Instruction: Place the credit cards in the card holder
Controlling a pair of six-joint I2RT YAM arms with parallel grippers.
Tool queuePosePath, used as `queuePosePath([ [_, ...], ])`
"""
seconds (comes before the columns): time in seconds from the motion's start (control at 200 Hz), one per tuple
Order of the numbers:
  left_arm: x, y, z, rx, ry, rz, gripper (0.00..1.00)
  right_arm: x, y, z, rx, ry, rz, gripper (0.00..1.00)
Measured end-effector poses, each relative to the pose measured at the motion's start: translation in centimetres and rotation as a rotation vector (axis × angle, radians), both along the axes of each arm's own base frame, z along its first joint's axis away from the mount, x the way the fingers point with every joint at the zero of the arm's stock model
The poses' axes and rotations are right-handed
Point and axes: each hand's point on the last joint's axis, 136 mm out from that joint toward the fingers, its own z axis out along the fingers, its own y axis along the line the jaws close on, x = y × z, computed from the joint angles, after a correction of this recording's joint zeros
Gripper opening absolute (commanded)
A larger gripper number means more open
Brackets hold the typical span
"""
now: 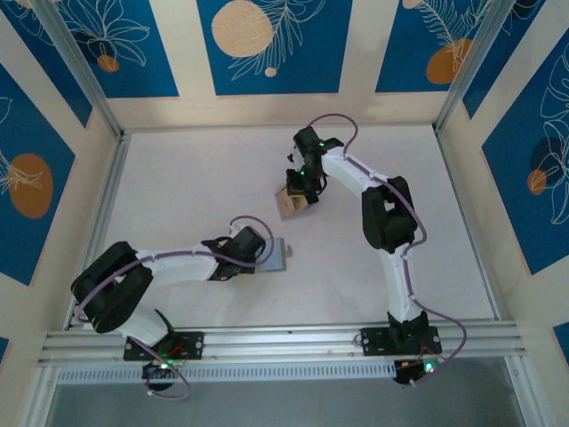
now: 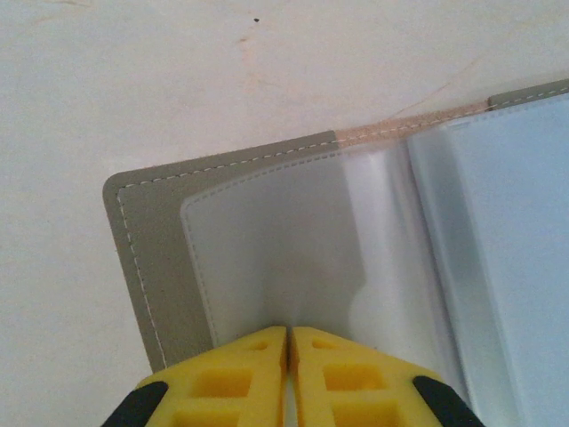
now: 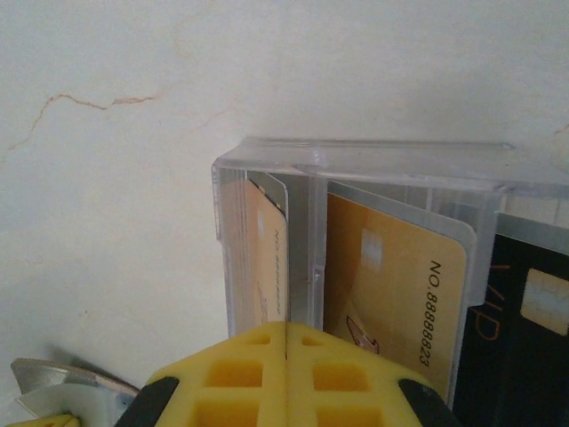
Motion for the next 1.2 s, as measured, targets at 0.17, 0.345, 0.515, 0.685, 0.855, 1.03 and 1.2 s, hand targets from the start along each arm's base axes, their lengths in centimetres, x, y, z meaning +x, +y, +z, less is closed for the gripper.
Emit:
queuePosePath([
  [0.17,0.0,0.0,-0.1,0.001,0.001,0.0,0.1,-0.2,0.3,0.2,0.017,0.007,0.006,0.0],
  [0.345,0.0,0.0,0.0,0.001,0.001,0.0,0.1,-0.3,0.4,0.2,0.025,0.009,0.012,0.0],
  [0.515,0.0,0.0,0.0,0.001,0.001,0.0,0.1,-0.4,0.7,0.5,0.032,0.006,0.023,0.07],
  [0.685,0.0,0.0,-0.1,0.002,0.002,0.0,0.1,-0.6,1.5,0.9,0.04,-0.002,0.046,0.12],
  [0.855,0.0,0.0,-0.1,0.001,0.001,0.0,0.1,-0.8,1.9,1.1,0.043,-0.004,0.056,0.14],
  [1.03,0.0,0.0,-0.1,0.001,0.001,0.0,0.1,-0.8,2.1,1.4,0.045,-0.008,0.06,0.2],
  [1.2,0.0,0.0,-0.1,0.001,0.001,0.0,0.1,-0.6,2.2,1.5,0.045,-0.012,0.06,0.2],
])
